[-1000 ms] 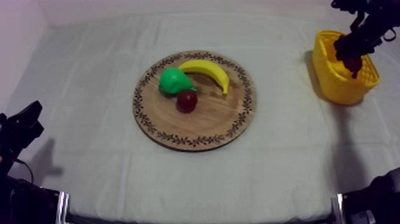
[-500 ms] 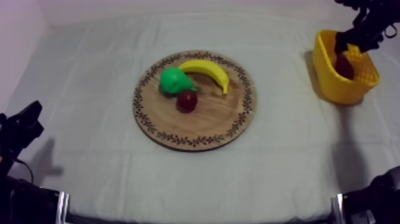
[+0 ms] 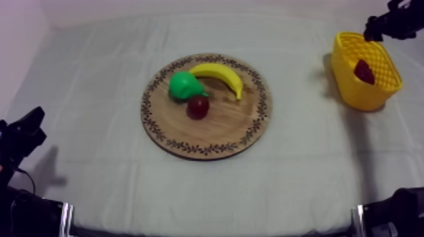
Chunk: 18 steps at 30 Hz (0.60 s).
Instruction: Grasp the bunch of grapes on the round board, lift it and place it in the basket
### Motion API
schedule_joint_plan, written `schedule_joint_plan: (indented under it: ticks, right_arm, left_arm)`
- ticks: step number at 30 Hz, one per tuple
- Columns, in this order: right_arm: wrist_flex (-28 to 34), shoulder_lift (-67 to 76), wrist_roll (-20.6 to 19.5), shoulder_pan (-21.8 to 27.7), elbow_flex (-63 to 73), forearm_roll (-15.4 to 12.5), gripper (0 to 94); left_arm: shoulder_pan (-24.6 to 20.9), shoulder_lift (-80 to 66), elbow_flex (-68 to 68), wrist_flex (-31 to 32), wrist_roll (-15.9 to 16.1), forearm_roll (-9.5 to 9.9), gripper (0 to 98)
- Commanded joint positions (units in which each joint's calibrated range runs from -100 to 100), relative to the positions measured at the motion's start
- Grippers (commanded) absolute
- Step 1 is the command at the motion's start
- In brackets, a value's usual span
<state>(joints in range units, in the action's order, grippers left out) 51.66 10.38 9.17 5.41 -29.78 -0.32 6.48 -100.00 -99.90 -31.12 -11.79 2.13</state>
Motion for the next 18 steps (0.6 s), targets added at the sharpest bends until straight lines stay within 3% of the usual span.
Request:
schedule_joint_plan:
  ticks: [1,18]
  right_arm:
    - [-2.1,10.5,-0.1,-0.4,-7.1,-0.2,56.4]
    - [-18.9,50.9,-3.6,-5.4,-44.5,1.3,27.2]
  left_arm:
    - [0.0,0.0,0.0,0.0,0.0,0.00,0.1]
    - [0.0,0.0,0.0,0.0,0.0,0.00,0.1]
